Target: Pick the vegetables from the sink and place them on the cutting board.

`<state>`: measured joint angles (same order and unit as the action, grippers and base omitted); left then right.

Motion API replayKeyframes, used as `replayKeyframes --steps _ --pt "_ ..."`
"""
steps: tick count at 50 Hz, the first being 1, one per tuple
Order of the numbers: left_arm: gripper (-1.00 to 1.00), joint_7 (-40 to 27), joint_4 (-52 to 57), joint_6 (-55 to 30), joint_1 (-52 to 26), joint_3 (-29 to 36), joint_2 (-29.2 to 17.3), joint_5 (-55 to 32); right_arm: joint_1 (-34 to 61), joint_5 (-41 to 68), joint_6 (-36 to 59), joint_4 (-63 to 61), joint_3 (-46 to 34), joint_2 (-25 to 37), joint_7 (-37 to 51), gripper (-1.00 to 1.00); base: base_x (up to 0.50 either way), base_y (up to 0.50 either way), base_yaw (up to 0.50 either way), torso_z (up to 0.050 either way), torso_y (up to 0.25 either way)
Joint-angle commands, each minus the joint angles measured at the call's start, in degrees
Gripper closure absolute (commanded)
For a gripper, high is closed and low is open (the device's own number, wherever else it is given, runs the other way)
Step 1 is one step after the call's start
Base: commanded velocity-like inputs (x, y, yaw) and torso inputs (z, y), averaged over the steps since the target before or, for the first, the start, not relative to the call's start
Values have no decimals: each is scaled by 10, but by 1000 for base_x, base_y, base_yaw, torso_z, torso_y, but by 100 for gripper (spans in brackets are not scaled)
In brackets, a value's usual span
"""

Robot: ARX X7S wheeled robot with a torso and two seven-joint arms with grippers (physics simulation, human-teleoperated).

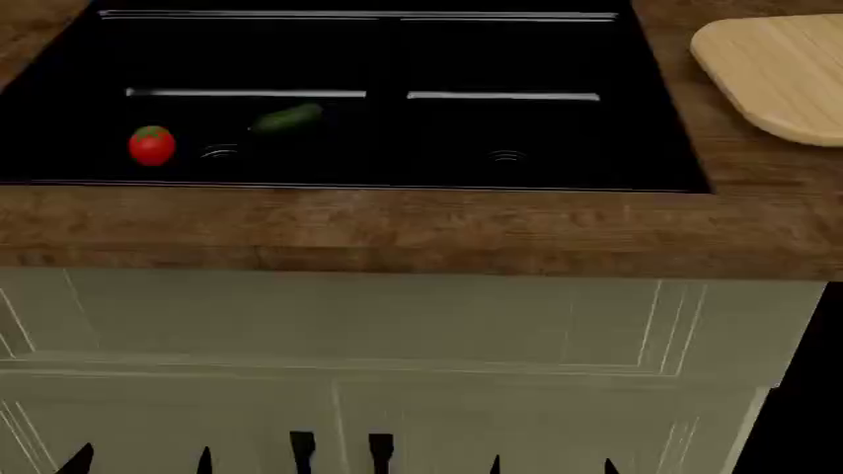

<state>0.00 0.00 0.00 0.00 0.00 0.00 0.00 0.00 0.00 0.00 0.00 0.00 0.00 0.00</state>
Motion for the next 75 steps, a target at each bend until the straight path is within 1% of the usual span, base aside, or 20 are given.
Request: replayKeyframes --steps 1,2,3,5,9,11,12,13,15,17,22,23,31,36,37,38,39,44,59,75 --pt "-100 -4 7 -4 3 4 -3 0 -4 0 4 -9 -24 19 25 -100 0 0 0 0 0" --pt "-100 -7 3 -3 2 13 -8 -2 1 29 3 0 -24 20 21 -100 0 0 0 0 0" --pt "-100 -9 6 -1 4 18 -11 -4 0 34 4 -3 -24 21 21 -100 0 0 0 0 0" --pt "-100 -13 -5 7 1 24 -16 -6 1 39 2 0 -26 24 23 -100 0 0 0 0 0" --pt "-100 -21 7 0 5 33 -23 -11 2 46 1 1 -31 28 27 -100 0 0 0 0 0" --pt "-100 -32 3 3 3 40 -26 4 2 49 3 1 -34 30 28 -100 0 0 0 0 0" --pt "-100 -8 50 83 46 25 -35 -44 -36 -14 20 -138 -22 31 33 -100 0 0 0 0 0" --pt "-100 -13 1 15 5 17 -7 20 1 25 4 0 -4 5 -2 -100 0 0 0 0 0" --pt "-100 -17 -2 21 6 30 -15 25 5 39 2 6 -6 12 4 -100 0 0 0 0 0" --pt "-100 -23 -2 25 9 39 -19 31 3 17 1 6 -23 21 12 -100 0 250 0 0 0" --pt "-100 -42 -11 16 4 46 -25 36 6 30 -8 13 -28 26 16 -100 0 500 0 0 0" --pt "-100 -39 -3 8 4 43 -23 20 6 30 -9 14 -30 27 17 -100 0 500 0 0 0" --pt "-100 -94 -10 -13 -6 55 -25 56 -2 45 -11 -2 -38 33 24 -100 0 500 0 0 0" --pt "-100 -109 2 -22 -11 44 -28 39 -8 46 -7 -16 -47 37 30 -100 0 500 0 0 0" --pt "-100 -103 2 -20 -12 47 -31 34 -7 47 -7 -15 -47 38 32 -100 0 500 0 0 0" --pt "-100 -93 13 -38 -10 61 -40 46 -8 49 -7 -16 -47 38 33 -100 0 500 0 0 0" --pt "-100 -107 12 -30 -9 58 -38 51 -8 50 -7 -17 -48 39 33 -100 0 500 0 0 0" --pt "-100 -122 11 -21 -11 59 -41 55 -9 54 -9 -18 -54 43 35 -100 0 500 0 0 0" --pt "-100 -128 13 -36 -13 71 -50 40 -3 61 -19 -2 -68 54 42 -100 0 500 0 0 0" --pt "-100 -141 12 -31 -12 86 -60 36 -7 69 -19 -12 -80 64 54 -100 0 500 0 0 0"
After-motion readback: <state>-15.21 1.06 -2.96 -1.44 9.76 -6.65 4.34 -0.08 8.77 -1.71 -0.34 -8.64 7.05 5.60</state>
